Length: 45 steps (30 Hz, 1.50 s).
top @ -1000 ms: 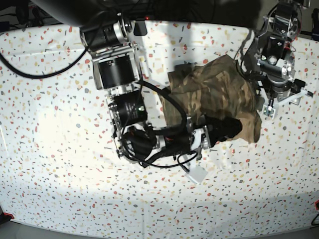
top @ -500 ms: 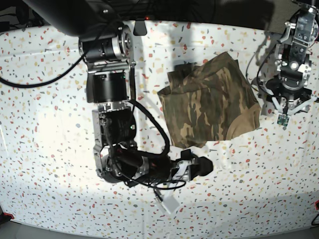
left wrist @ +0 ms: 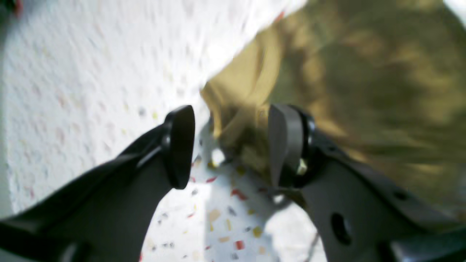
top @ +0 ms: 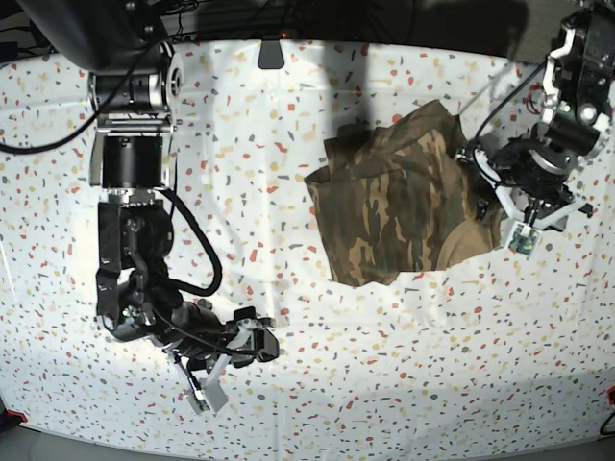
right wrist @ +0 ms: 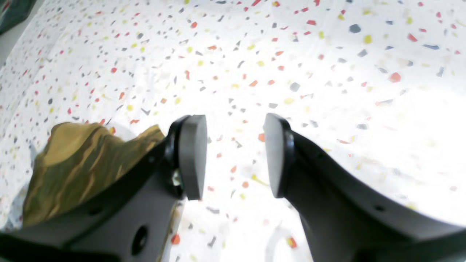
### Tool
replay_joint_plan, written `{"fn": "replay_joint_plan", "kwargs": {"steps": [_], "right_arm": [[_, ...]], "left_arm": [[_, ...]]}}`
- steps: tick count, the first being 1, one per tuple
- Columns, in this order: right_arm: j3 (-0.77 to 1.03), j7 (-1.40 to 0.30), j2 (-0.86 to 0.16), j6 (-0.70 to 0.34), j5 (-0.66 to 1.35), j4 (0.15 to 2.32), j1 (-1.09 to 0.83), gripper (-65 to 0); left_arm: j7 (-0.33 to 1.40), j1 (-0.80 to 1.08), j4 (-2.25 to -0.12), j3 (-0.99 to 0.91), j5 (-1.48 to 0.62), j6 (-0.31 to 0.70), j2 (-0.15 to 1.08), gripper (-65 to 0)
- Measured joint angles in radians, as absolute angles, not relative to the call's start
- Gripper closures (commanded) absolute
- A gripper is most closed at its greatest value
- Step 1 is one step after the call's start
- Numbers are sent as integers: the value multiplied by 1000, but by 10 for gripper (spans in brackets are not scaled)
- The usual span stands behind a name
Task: Fold the T-shirt properly
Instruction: 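Press and square the folded bundle with both grippers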
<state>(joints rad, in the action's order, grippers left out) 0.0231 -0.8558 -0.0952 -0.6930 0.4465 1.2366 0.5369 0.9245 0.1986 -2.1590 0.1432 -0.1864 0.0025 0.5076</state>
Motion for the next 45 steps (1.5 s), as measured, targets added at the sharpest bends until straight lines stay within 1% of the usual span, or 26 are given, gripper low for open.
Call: {"fn": "replay_joint_plan", "kwargs": {"steps": [2, 4, 6, 8, 9, 11, 12, 15, 19, 22, 26, 27, 30, 34, 38, 43, 45], "right_arm": [[-17, -784, -89, -693, 409, 1157, 542, -265], [-73, -732, -76, -693, 353, 1071, 551, -265], [-127, -650, -59, -693, 318, 985, 570, -265], [-163, -522, -27, -693, 318, 896, 596, -265], [-172, -463, -5, -693, 316, 854, 613, -265], [-171, -377, 48, -693, 280, 777, 644, -265], [-171, -350, 73, -693, 221, 746, 658, -265], [-171, -323, 125, -693, 84, 672, 688, -265], [-171, -318, 153, -693, 47, 634, 695, -265], [-171, -361, 152, -693, 46, 627, 692, -265], [-171, -391, 127, -693, 47, 626, 669, -265], [-171, -392, 114, -693, 55, 626, 661, -265], [-171, -421, 71, -693, 110, 627, 633, -265], [-171, -464, 31, -693, 205, 646, 592, -265], [-170, -582, -25, -691, 377, 753, 515, -265], [-170, -782, -128, -691, 601, 1003, 361, -265], [-170, -836, -153, -693, 654, 1116, 287, -265]], "left_arm": [[928, 245, -2255, 141, -196, 4, 483, -316], [924, 311, -2305, 142, -200, 2, 445, -316], [917, 378, -2304, 143, -204, 1, 401, -316], [901, 432, -2292, 141, -224, 4, 357, -316], [898, 450, -2290, 139, -242, 19, 332, -316], [887, 482, -2288, 138, -268, 82, 281, -316], [882, 497, -2286, 139, -277, 108, 257, -316], [882, 521, -2270, 141, -281, 112, 199, -316], [836, 506, -2136, 139, -278, 110, 163, -316], [840, 474, -1990, 139, -308, 109, 160, -316], [801, 369, -1835, 139, -300, 118, 160, -316], [799, 333, -1808, 139, -283, 129, 159, -316], [812, 239, -1745, 139, -254, 120, 167, -316], [804, 188, -1698, 138, -255, 120, 189, -316], [791, 152, -1670, 140, -250, 131, 206, -316], [811, 112, -1662, 140, -231, 123, 249, -316], [812, 90, -1661, 138, -227, 128, 252, -316]]}}
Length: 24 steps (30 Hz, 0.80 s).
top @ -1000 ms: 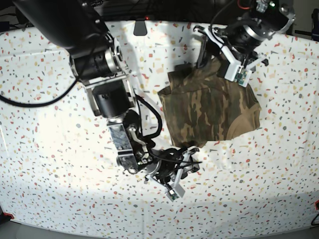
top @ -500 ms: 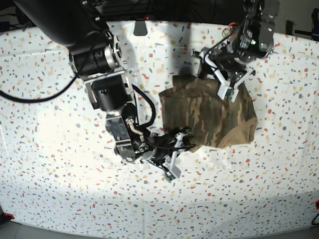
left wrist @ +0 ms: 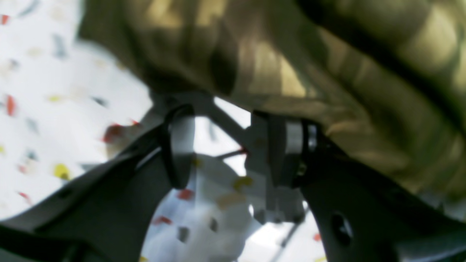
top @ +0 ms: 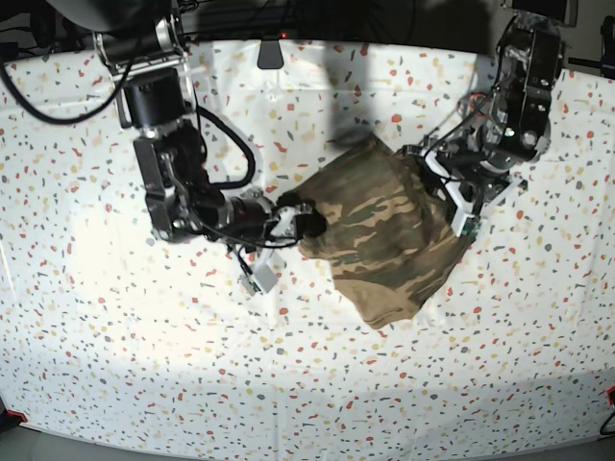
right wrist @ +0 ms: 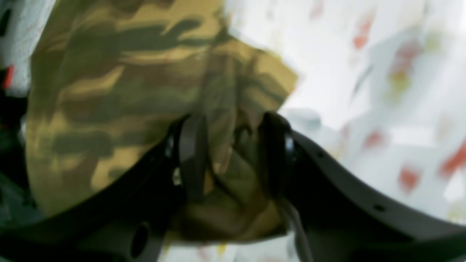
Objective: Fold the T-shirt properly
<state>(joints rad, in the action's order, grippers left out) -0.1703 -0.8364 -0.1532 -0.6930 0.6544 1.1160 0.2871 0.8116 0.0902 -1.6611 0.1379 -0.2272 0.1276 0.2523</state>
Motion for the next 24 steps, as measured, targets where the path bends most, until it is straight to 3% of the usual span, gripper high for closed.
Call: {"fn": "replay_joint_plan", "kwargs": {"steps": [9, 19, 24], "right_arm": [[-172, -892, -160, -687, 640, 1449, 38, -265], [-84, -873, -160, -690, 635, 1549, 35, -265], [15, -959, -160, -690, 633, 1675, 35, -265]], "left_arm": [[807, 59, -1662, 139, -300, 168, 249, -316], [802, 31, -1664, 139, -302, 191, 249, -316], [793, 2, -1697, 82, -316, 192, 246, -316]]}}
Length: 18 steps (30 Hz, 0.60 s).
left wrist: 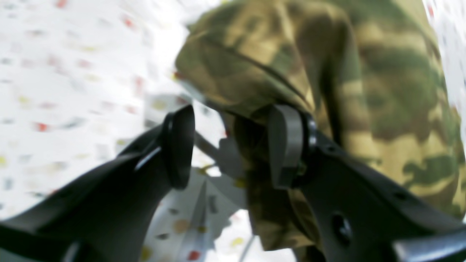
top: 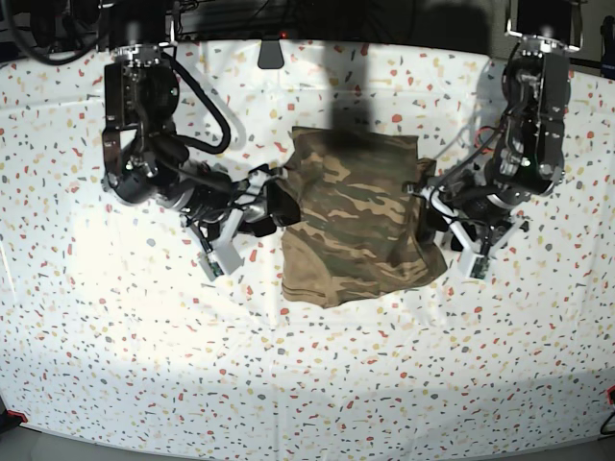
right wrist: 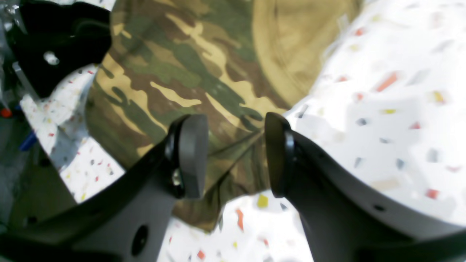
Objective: Fold the T-shirt properly
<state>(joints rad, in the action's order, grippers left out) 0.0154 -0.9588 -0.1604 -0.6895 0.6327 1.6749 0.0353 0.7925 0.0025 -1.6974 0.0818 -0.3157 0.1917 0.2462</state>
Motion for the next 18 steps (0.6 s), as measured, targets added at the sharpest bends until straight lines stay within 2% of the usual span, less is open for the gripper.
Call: {"fn": "replay_joint_plan", "kwargs": {"steps": [6, 8, 11, 15, 18], "right_arm": [[104, -1047, -184, -690, 721, 1758, 5, -265], [136, -1054, -207, -690, 718, 1782, -28, -265], [181, -1079, -244, -690, 713, 1832, -109, -265], [239, -1136, -260, -691, 781, 1921, -260, -265], [292, -1143, -258, -693, 815, 1995, -389, -265]], "left_arm": [[905, 20, -1766, -60, -385, 195, 246, -316], [929, 52, -1803, -113, -405, 245, 247, -316], [967, 152, -1866, -186, -463, 336, 246, -316], [995, 326, -1966, -270, -525, 370, 245, -316], [997, 469, -2052, -318, -557, 434, 250, -316]]}}
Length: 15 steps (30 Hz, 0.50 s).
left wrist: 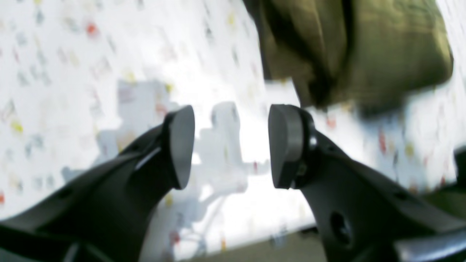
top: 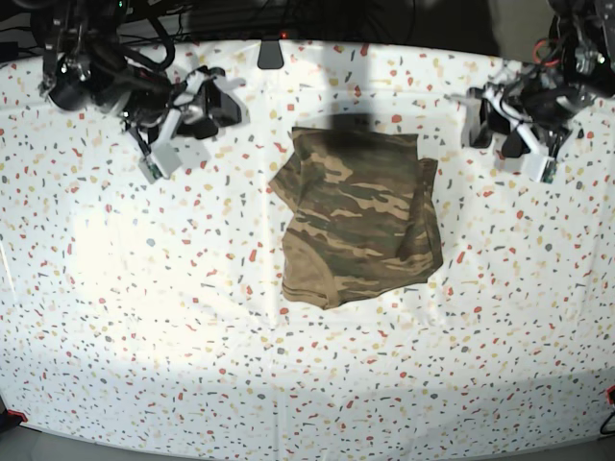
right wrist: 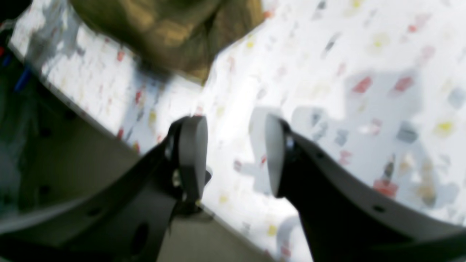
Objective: Fold the T-shirt properly
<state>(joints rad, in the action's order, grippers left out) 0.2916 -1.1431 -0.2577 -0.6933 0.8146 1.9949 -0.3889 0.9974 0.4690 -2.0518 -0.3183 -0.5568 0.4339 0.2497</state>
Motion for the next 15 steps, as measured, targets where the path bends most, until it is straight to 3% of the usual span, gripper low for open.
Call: {"fn": "replay_joint_plan", "kwargs": {"steps": [9, 12, 15], "right_arm": [[427, -1147, -258, -694, 837, 2150, -809, -265], [432, -1138, -260, -694, 759, 2149, -949, -265], [405, -957, -260, -694, 590, 2102, -1060, -265]], "left_arm": [[986, 842, -2171, -401, -602, 454, 329, -316], [979, 929, -2167, -398, -615, 461, 324, -316], [916, 967, -2085, -398, -618, 508, 327, -316]]}}
